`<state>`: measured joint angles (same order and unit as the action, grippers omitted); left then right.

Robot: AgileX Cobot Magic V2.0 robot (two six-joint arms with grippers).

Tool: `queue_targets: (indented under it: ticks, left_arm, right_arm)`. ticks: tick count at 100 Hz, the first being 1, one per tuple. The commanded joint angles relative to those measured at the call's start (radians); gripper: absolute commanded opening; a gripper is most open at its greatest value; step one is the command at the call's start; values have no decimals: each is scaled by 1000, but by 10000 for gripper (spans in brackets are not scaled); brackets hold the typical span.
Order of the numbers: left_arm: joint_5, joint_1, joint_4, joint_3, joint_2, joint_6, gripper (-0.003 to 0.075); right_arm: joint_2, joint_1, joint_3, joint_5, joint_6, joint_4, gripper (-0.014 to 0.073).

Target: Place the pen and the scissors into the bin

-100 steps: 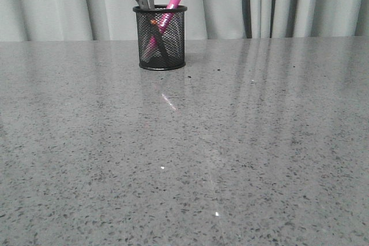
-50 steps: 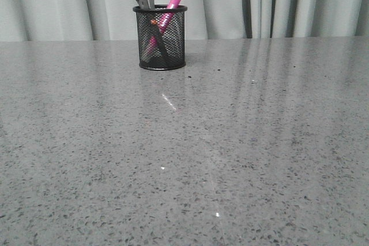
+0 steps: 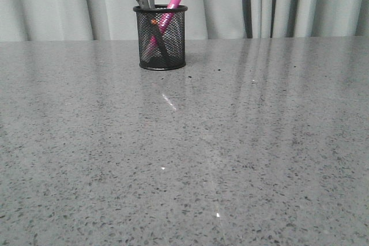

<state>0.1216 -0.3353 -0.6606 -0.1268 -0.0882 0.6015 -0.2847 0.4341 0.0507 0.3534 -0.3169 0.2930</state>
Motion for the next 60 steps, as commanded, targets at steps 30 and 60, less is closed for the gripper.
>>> queue_targets:
  ticks: [30, 60]
  left_arm:
    - [59, 5, 22, -18, -11, -7, -19]
    - [59, 236, 583, 63, 15, -543, -19]
  right_arm:
    - [-6, -8, 27, 79, -9, -5, -69]
    - [-6, -8, 27, 79, -9, -5, -69]
